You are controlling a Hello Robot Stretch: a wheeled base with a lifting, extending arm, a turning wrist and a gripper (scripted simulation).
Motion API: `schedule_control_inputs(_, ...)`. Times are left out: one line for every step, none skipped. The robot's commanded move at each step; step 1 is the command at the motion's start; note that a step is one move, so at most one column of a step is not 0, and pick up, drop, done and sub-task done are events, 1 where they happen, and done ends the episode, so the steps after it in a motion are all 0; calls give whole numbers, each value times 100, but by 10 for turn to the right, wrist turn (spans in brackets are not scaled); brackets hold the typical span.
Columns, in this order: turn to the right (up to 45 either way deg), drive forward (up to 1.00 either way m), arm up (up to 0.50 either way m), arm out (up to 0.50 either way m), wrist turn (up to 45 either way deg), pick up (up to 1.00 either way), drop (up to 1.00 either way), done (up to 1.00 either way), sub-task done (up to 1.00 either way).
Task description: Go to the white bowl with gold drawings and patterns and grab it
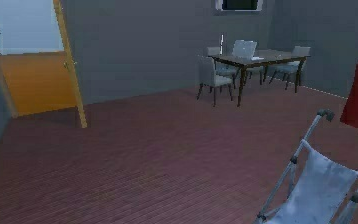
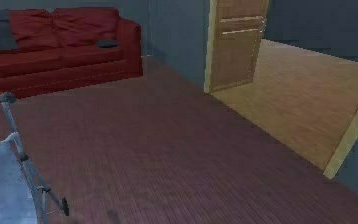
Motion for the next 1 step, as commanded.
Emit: schedule_control_inputs(0,10,0,0,0,0,0,0,0)
